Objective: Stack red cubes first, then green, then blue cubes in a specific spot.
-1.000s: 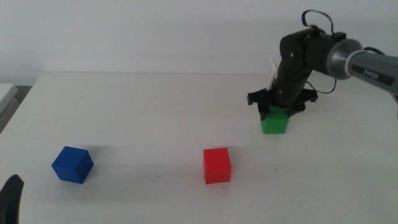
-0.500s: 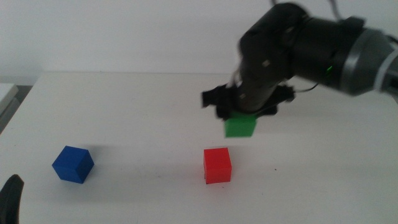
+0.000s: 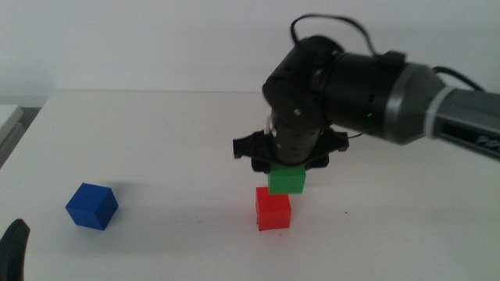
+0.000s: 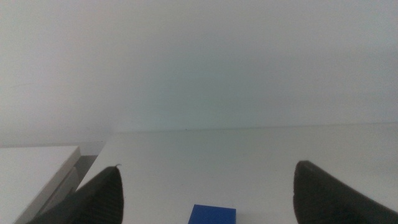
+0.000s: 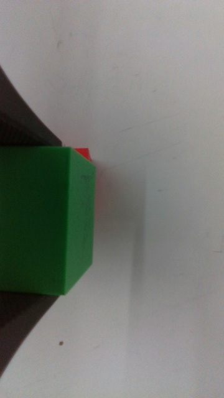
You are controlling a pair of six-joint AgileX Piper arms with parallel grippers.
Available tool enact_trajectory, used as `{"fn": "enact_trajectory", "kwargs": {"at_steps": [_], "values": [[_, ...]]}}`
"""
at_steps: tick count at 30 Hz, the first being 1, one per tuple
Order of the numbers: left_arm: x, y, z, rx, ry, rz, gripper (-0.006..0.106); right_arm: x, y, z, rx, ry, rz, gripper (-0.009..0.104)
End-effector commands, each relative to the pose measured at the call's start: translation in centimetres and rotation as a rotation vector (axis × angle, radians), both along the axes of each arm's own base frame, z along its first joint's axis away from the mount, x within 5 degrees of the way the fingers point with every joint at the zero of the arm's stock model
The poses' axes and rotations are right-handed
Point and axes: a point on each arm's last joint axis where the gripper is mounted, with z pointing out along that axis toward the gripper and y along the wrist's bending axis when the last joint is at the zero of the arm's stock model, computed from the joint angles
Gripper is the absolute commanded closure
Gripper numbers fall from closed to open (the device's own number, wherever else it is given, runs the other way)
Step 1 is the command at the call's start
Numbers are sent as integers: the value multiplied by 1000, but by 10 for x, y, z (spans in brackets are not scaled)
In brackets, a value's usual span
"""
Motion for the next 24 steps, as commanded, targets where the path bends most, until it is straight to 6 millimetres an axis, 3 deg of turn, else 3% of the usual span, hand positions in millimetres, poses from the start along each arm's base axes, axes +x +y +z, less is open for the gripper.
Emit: {"fn": "enact_trajectory", "kwargs": {"at_steps": [1,24], "values": [[0,0,1,-7,-15,2,7,1,3,-3,-18,-7,6,93],[0,0,1,-7,-15,2,7,-4,21,-20,-21,-3,58,93]]}}
